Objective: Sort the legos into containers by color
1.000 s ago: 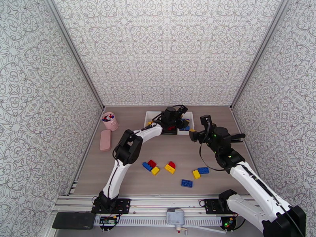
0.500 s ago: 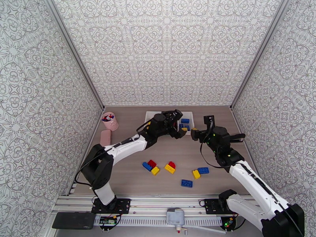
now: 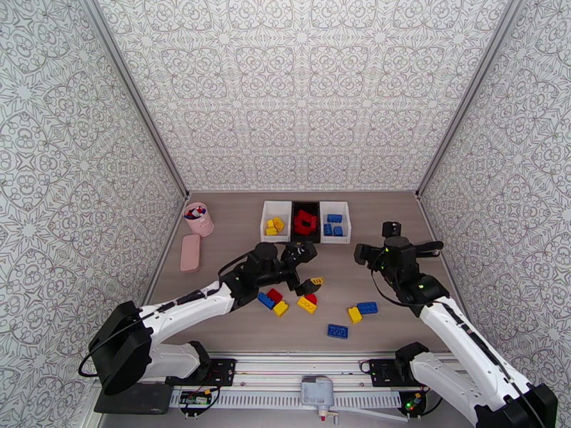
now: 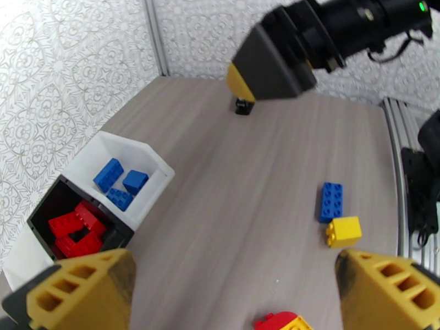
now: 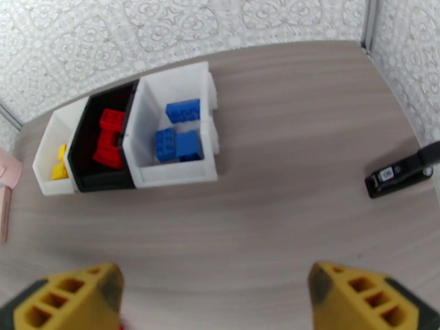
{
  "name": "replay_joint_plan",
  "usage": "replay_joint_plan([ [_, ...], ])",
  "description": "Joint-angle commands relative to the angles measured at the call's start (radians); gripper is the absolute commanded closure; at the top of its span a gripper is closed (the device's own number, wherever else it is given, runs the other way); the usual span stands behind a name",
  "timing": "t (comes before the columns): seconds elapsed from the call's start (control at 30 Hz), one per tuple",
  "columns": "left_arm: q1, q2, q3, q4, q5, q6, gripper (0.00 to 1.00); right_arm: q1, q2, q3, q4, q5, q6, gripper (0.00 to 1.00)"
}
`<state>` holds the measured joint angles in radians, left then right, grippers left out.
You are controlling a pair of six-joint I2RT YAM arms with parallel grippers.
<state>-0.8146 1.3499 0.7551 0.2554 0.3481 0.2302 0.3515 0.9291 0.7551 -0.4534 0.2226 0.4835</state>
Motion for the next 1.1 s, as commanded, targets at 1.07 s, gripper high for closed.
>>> replay_joint_plan([
  [1.07, -0.019, 0.061, 0.012, -0.094, 0.286, 0.156, 0.00, -0.010, -0.064, -0.091, -0.554, -0.063, 0.549, 0.05],
])
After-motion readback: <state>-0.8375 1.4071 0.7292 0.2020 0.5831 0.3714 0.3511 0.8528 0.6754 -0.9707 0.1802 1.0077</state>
